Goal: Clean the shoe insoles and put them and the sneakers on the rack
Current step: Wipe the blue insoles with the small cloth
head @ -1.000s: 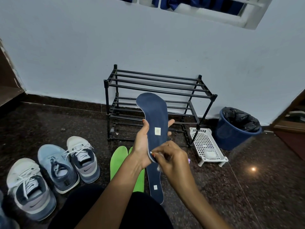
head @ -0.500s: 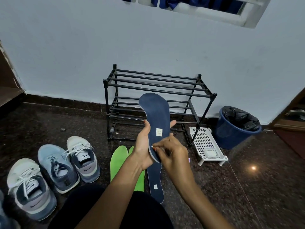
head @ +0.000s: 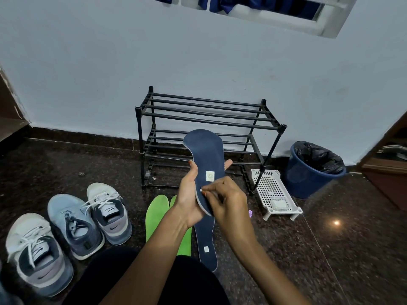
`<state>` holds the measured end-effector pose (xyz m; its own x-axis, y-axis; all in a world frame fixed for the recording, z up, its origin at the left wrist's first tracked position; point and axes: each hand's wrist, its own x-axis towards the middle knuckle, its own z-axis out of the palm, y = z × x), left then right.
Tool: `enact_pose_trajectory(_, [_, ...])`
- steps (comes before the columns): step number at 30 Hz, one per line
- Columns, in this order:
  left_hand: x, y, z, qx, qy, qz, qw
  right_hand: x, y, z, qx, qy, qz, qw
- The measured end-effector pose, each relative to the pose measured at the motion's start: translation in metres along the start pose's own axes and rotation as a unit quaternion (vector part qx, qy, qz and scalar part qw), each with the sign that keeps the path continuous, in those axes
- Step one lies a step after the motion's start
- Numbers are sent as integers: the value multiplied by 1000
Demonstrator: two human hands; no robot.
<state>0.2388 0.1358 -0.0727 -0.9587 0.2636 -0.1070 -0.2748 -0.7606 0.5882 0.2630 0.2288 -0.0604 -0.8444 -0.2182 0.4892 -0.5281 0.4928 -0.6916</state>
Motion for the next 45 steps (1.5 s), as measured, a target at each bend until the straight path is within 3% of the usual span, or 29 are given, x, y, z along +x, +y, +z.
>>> enact_pose_trajectory(6, [0,5,-1,-12,2,4,1000,-22,-1,-4,43,-51,3,998])
enact_pose_trajectory(17, [-3,4,3,3,-1,3,1000,-2,-2,4,12,-3,-3,1000])
enact_pose_trajectory(27, [-5,8,3,-27,-8,13,1000,-22,-1,-3,41,-42,-6,998])
enact_pose_trajectory(34, [-3,7,0,-33,-13,12,999,-2,-1,-2,4,1,-2,1000])
enact_pose_trajectory(40, [-5,10,1,-38,-11,25,999,-16,-2,-4,25,-51,-7,998])
enact_pose_trajectory(45, [-6,10,3,-45,-17,15,999,-21,0,-4,24,-46,-1,999])
